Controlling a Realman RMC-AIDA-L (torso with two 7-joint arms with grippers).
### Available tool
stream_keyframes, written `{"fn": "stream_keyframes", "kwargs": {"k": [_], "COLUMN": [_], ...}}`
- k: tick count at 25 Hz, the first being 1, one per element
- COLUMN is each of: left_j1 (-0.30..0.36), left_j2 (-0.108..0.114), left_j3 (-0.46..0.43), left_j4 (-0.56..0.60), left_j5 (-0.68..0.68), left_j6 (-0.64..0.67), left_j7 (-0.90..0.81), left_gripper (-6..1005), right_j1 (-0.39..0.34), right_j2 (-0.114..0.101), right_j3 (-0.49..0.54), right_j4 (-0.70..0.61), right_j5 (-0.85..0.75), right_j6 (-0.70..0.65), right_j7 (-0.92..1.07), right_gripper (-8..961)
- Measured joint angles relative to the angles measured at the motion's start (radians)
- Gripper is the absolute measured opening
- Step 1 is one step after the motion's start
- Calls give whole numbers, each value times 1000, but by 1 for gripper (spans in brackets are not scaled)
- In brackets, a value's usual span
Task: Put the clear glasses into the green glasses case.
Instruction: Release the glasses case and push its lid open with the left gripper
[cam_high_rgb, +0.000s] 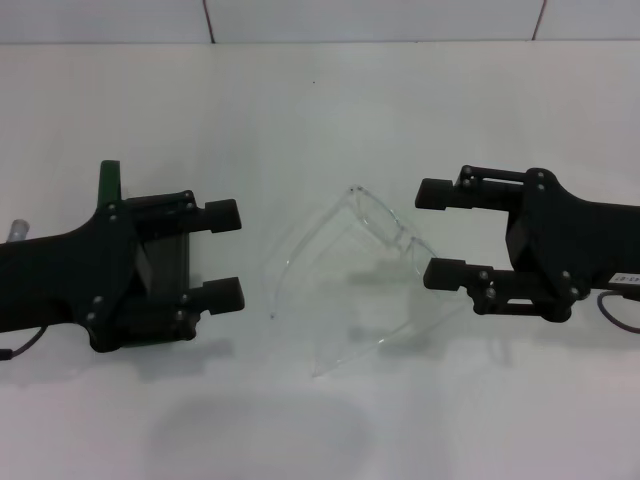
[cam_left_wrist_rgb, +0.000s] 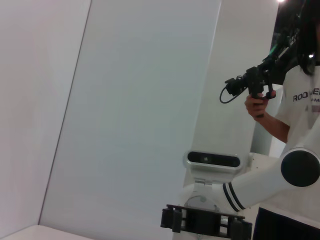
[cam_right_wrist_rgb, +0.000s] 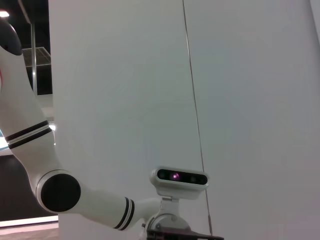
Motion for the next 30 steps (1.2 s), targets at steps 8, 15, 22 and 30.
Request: {"fn": "stream_keyframes", "kwargs": {"k": [8, 15, 22, 30], "left_j1": [1, 2, -2, 19], "left_j2": [-2, -2, 16, -6], "left_j3": [-14, -15, -202, -335], "left_j4": [0, 0, 74, 486], "left_j5": [3, 2, 8, 139], "left_j6": [0, 0, -9, -196], "left_j7": [3, -2, -267, -716], "left_gripper": [756, 755, 755, 754], "right_j1": [-3, -8, -53, -153], "right_j2": [-5, -5, -22, -65], "right_j3": [5, 8, 56, 199], "right_j4": [-4, -4, -23, -47], "right_j5": [2, 3, 17, 17], "right_j6": [-4, -6, 36, 46], "right_j7": [6, 7, 10, 11], "right_gripper": [659, 658, 655, 652]}}
